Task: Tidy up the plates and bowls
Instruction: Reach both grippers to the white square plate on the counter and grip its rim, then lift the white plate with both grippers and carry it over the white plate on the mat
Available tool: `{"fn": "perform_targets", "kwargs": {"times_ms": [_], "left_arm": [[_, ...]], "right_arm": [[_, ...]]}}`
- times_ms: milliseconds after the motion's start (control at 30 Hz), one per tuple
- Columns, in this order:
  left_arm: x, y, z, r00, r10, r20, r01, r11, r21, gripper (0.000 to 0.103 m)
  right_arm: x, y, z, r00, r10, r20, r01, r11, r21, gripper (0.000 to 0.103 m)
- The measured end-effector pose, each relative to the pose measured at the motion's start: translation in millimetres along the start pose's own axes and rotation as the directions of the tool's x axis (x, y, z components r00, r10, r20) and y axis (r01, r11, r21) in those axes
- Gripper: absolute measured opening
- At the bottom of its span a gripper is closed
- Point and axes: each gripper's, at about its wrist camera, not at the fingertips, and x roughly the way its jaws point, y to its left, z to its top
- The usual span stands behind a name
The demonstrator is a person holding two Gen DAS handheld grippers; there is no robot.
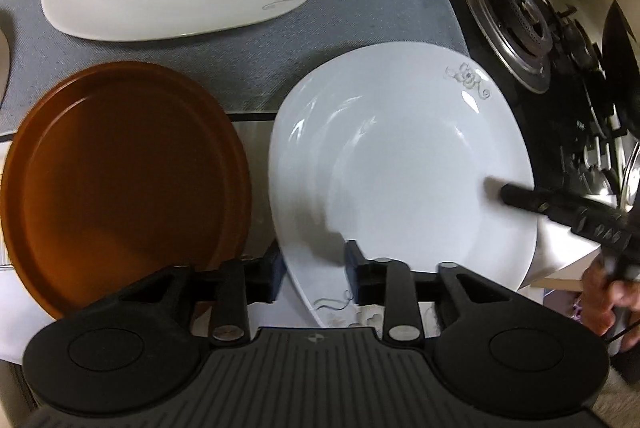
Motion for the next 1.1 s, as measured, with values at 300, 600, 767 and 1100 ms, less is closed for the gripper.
{"fn": "perform_targets", "kwargs": {"times_ms": [300, 600, 767, 1100], "left_arm": [[-6.0, 18.8, 18.9, 0.997, -0.042, 0.059, 0.049, 0.991, -0.122, 0.024], [-5.6, 19.6, 10.9, 1.000, -0.009, 0.003, 0.009, 0.999, -0.050, 0.036], [0.0, 8.3, 12.0, 0.999, -0.046, -0.022, 0.046, 0.999, -0.029, 0.074], [-5.6, -12.0, 7.8, 0.997, 0.071, 0.006, -0.071, 0.997, 0.012, 0.036]], "right_arm": [[-4.0, -1.5, -4.4, 1.000, 0.029, -0.010, -0.028, 0.999, 0.026, 0.025], [-6.1, -6.4, -4.9, 0.999, 0.041, 0.004, -0.041, 0.996, 0.075, 0.024], [-1.0, -10.5, -0.3, 0.998, 0.058, -0.005, -0.057, 0.992, 0.114, 0.034], [-7.7, 14.8, 1.6, 0.999, -0.041, 0.018, 0.041, 0.999, -0.003, 0.038]]}}
